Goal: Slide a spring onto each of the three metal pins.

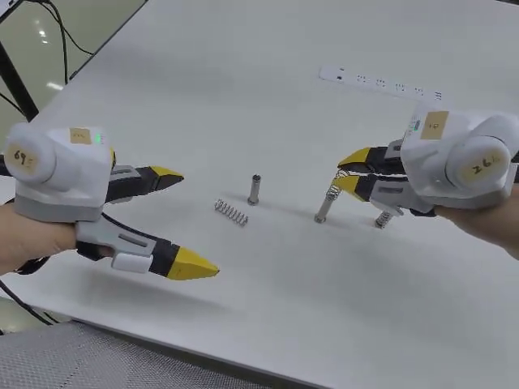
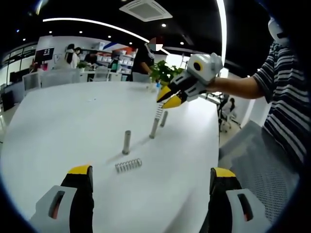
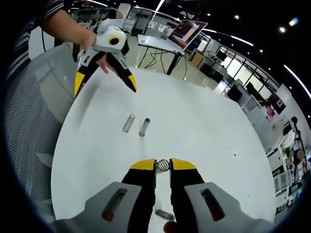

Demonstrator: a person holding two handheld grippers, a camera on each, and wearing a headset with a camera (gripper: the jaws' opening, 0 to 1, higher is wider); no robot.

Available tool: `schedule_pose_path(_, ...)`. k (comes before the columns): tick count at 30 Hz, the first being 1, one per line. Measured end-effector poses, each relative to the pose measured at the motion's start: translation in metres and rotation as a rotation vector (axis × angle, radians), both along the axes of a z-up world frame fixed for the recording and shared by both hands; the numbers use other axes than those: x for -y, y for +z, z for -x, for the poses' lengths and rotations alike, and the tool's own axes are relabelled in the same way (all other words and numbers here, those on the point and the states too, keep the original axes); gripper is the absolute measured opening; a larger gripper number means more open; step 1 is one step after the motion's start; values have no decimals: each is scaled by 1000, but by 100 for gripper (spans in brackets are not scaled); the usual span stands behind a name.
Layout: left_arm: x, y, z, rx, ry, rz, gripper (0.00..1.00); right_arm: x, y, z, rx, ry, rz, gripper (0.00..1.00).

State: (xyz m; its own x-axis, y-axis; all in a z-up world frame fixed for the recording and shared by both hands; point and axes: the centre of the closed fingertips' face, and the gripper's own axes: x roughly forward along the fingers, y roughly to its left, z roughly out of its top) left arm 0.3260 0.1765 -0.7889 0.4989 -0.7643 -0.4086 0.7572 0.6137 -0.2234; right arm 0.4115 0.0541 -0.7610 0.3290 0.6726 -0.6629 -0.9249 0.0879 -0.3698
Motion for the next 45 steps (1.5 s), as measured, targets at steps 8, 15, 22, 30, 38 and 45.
schedule_pose_path(8,-3,-2,1,-5,10,-1,97,0,-18,0,-18,3,25,8)
schedule_pose_path(15,-3,-1,1,-5,17,2,96,-1,-39,-3,-27,15,65,8)
schedule_pose_path(22,-5,-3,2,-7,24,3,96,1,-54,-4,-35,22,93,8)
schedule_pose_path(30,-4,-4,2,-12,24,7,96,0,-56,-7,-36,14,76,8)
schedule_pose_path(38,-3,-2,1,-6,24,14,96,2,-56,-7,-50,-8,73,9)
schedule_pose_path(45,-3,-2,1,-6,23,16,96,2,-54,-8,-49,-30,54,14)
